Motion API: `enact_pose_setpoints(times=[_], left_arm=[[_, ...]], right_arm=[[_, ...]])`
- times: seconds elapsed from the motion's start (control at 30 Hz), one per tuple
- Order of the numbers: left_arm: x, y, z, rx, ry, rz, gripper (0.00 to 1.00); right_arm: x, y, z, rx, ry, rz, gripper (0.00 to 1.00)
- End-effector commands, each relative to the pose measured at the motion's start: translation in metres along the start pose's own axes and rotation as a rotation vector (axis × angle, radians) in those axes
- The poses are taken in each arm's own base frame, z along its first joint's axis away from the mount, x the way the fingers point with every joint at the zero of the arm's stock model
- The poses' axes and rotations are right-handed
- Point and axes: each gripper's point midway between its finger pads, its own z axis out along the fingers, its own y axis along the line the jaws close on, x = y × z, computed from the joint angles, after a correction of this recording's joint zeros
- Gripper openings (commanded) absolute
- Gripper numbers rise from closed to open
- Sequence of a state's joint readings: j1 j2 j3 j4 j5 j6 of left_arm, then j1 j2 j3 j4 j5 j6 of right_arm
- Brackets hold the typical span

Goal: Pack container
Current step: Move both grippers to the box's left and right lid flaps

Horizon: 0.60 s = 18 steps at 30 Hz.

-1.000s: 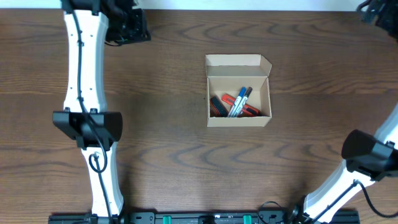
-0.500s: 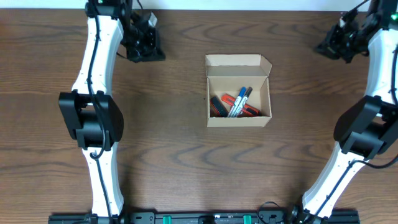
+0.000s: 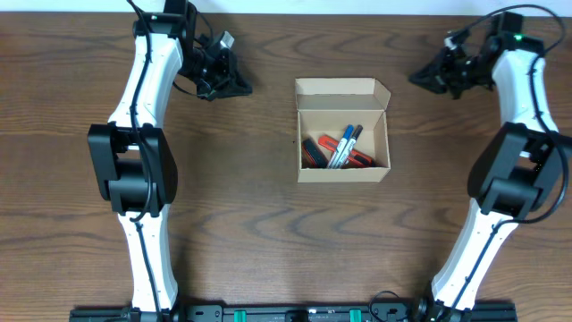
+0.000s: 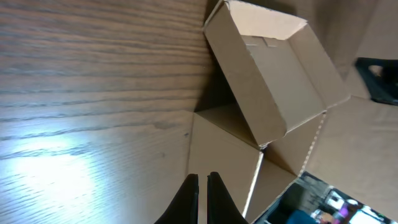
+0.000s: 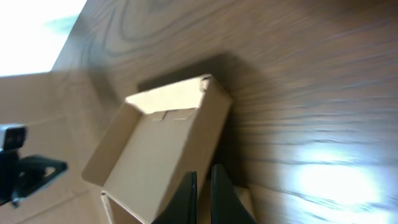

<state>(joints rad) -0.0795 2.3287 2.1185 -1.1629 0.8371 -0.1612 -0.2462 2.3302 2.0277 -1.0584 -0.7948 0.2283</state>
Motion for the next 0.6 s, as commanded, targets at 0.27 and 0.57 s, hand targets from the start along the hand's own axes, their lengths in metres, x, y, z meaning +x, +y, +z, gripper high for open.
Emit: enact_pose_setpoints(times=[0.27,0.57], left_arm=[[0.011,0.003,0.029,0.131,0.082,-0.117,0.06],[0.02,0.002,0.064,0.175,0.164,-0.135,0.06]], right_arm=[[0.016,0.008,0.027,-0.063,0.069,0.062,0.01],[0.019,-0.032,0.023,0.013,0.062,0.174,0.01]])
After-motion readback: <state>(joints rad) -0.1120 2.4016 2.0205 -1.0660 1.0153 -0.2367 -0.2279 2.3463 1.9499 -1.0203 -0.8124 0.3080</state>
